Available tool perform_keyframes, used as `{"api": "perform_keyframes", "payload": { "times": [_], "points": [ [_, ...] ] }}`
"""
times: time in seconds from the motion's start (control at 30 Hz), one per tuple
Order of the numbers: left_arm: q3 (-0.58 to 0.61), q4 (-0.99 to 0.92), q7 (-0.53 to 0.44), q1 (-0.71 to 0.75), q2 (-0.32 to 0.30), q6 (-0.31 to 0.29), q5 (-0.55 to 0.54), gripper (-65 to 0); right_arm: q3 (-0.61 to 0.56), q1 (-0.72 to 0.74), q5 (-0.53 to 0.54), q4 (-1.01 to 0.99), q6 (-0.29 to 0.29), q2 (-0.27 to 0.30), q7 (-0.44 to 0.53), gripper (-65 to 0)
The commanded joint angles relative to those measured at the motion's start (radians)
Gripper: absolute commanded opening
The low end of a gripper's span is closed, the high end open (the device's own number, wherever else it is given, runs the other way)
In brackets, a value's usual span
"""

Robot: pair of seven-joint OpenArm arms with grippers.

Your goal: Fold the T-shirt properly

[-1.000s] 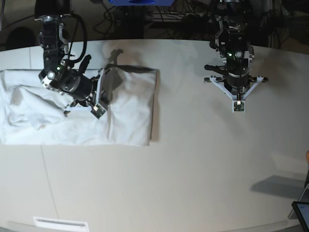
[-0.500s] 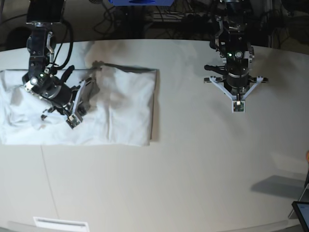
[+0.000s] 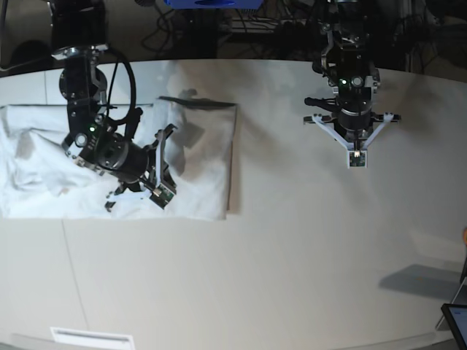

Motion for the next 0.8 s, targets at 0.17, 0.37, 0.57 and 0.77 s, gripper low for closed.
{"api": "perform_keyframes", "payload": {
  "times": [0.17,0.37,0.57,0.77],
  "points": [
    [0.008,0.019,-0.022,-0.009,-0.004,0.002,0.012,-65.0,0.057,0.056,0.001,-0.133,-0.008,-0.016,0.02,-64.3],
    [0.011,0.019,-0.023,-0.015,-0.004,0.002,0.012,-65.0,0.142,0.066,0.001,-0.199,-0.008,-0.011,0.054,-64.3],
    [0.09,0.019,-0.026,-0.029,-0.008,-0.001,0.012,-65.0,0.192,0.06,0.003,-0.172,-0.008,-0.01,0.06,-64.3],
    [0.231,0.021,-0.026,-0.114,0.013,-0.001,0.01,-65.0,0.311,0.036,0.003,-0.012,-0.008,-0.017,0.062,-64.3]
  ]
}}
